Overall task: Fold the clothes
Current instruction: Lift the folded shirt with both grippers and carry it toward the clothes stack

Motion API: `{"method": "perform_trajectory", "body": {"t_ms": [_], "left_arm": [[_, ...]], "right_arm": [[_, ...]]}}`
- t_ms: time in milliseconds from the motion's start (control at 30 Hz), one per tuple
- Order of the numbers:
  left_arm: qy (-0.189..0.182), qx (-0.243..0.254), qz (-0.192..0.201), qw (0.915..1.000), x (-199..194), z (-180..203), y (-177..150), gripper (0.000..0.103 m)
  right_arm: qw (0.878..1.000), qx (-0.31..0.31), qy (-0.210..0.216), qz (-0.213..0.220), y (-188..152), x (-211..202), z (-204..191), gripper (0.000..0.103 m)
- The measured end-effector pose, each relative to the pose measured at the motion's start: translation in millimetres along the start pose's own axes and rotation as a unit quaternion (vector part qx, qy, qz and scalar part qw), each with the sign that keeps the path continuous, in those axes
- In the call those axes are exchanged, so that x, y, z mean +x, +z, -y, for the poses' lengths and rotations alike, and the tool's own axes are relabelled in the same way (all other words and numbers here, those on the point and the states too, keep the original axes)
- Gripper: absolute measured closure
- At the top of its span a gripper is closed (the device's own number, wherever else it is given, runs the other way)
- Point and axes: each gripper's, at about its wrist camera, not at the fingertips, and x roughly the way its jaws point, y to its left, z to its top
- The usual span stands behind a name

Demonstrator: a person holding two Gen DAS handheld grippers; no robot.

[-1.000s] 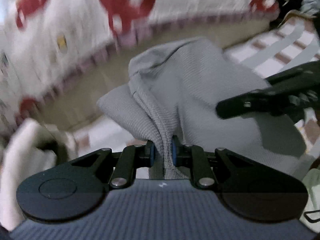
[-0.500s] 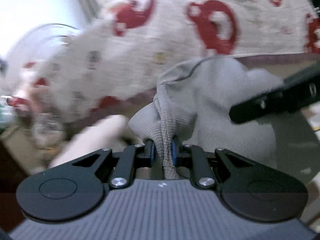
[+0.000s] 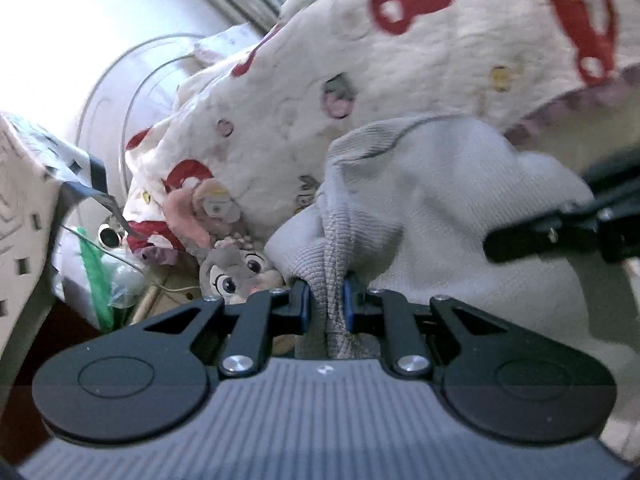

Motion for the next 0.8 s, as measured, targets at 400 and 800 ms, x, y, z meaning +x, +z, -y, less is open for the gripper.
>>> {"method": "perform_trajectory", "body": {"t_ms": [400, 800], "left_arm": [[-0.031, -0.115, -0.121, 0.9855, 151, -11, -55, 0.084], [-0.078, -0.308, -0.082, 0.9445, 79, -38, -121, 0.050]], "right_arm": [[0.994, 0.059, -0.063, -0.070, -41, 100, 89, 0.070], [0.989, 0.105, -0.012, -0.108, -69, 47, 104, 0.040]]}}
